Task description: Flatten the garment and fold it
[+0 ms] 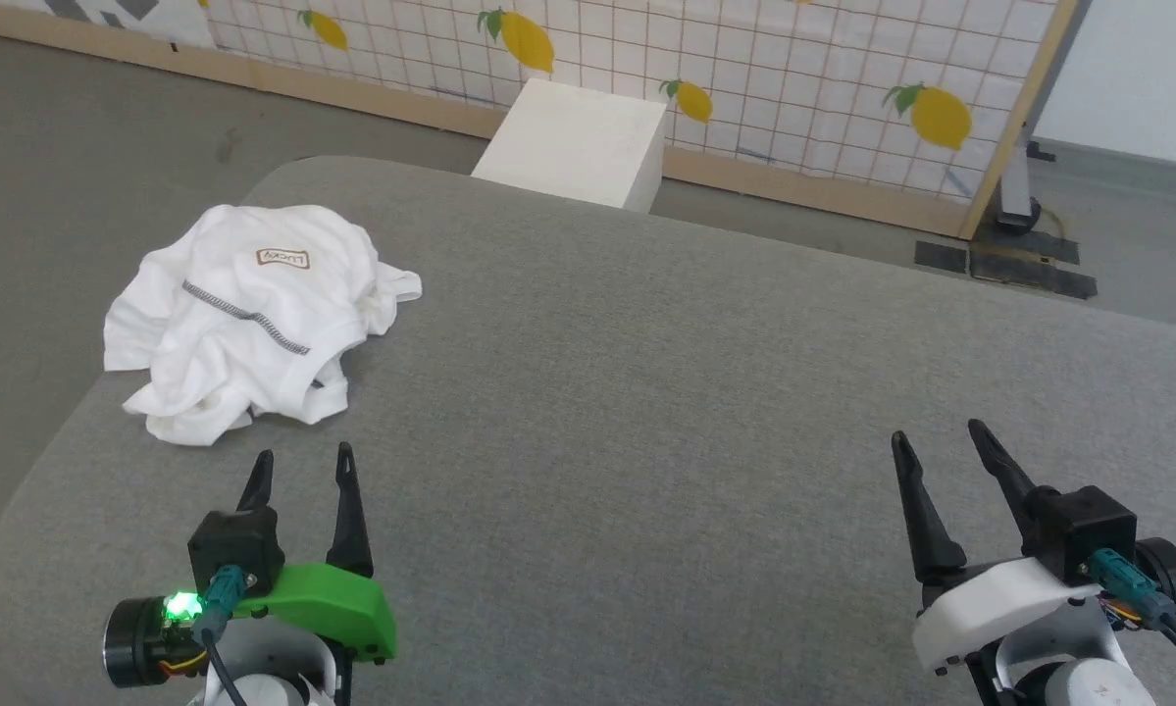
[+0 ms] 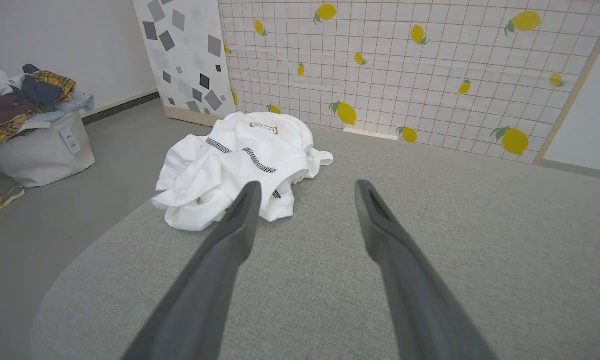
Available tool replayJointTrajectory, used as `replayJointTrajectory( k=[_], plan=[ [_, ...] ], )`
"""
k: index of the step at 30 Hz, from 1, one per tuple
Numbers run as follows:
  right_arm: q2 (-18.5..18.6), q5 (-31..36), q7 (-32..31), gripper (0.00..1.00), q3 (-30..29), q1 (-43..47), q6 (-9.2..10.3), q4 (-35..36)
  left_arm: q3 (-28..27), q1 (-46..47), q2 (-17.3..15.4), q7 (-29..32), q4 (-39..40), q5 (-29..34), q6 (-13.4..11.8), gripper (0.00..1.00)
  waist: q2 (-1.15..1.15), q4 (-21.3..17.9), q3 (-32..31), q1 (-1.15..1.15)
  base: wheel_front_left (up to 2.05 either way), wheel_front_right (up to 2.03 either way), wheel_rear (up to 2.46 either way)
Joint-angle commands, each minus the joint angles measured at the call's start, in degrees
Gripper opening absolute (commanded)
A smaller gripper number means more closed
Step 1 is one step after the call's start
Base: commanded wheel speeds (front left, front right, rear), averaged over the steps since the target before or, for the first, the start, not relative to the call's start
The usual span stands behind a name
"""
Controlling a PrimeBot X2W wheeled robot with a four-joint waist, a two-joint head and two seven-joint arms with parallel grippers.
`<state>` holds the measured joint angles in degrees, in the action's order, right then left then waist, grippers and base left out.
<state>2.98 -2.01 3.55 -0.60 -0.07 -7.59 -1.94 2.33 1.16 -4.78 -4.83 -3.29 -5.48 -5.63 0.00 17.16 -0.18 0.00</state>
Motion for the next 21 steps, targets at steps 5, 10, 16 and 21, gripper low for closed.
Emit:
replayJointTrajectory(
  k=[5,10,16,21],
  plan=[
    [-0.05,-0.45,0.81,1.0,-0.02,-1.29,0.04,-0.4,0.27,0.34,-0.53,-1.13,-0.52,-0.94,-1.19,1.0,0.0,2.19,0.17,0.0,-0.01,-0.01,-0.01],
    [-0.05,-0.57,1.13,1.0,0.17,-1.54,0.05,-0.52,0.35,0.04,-0.84,-1.62,-0.41,-1.65,-1.73,1.0,0.0,3.58,0.3,0.0,0.0,0.0,0.0],
    [-0.06,-0.66,1.45,1.0,0.12,-1.72,0.05,-0.62,0.31,-0.13,-1.3,-2.32,-0.67,-2.54,-2.47,1.0,0.0,5.27,0.45,0.0,0.0,0.0,0.0],
    [-0.06,-0.78,1.83,1.0,-0.03,-1.67,0.06,-0.87,0.48,-0.26,-1.67,-2.81,-0.85,-3.08,-3.19,1.0,0.0,6.97,0.32,0.0,0.0,0.0,0.0]
  ],
)
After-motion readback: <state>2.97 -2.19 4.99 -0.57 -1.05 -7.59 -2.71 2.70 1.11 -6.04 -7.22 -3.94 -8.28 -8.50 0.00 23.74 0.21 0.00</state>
